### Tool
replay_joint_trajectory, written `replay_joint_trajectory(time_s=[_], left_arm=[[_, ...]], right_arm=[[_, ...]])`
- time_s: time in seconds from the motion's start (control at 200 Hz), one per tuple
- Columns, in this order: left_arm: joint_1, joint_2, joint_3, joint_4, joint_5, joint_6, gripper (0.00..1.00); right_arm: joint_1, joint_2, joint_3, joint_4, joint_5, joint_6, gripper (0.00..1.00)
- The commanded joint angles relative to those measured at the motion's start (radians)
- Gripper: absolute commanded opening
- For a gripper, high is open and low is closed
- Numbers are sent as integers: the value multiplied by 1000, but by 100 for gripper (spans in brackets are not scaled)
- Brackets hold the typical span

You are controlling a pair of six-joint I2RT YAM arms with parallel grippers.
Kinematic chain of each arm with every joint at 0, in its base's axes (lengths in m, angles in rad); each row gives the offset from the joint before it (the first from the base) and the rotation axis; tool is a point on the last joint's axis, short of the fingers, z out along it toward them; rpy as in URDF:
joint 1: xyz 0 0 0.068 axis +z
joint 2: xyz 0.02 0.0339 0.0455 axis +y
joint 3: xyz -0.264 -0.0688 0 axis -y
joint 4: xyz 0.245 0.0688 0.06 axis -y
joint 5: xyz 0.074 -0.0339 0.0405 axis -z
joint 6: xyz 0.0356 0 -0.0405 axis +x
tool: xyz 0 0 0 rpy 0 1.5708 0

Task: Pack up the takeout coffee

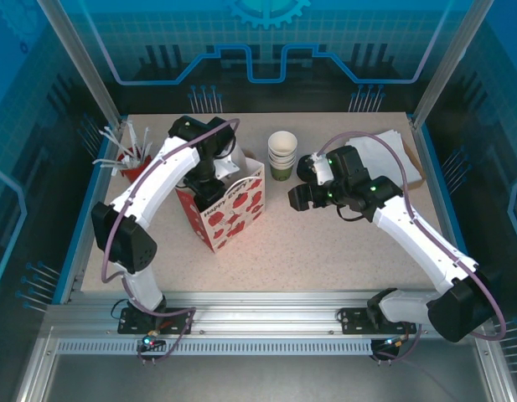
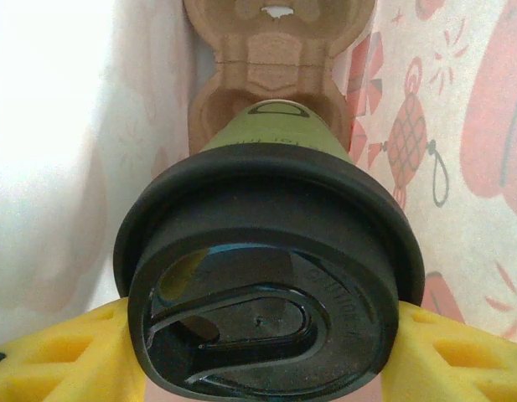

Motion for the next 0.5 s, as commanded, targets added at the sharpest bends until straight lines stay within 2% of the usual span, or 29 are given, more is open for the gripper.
replay_joint_trajectory(time_s=[0.0, 0.495], left_arm=[[11, 7, -16, 16, 12, 27, 49], [28, -14, -90, 78, 24, 45, 49]], right_arm=[[20, 8, -5, 1, 9, 12, 89], [29, 3, -4, 12, -23, 1, 90]])
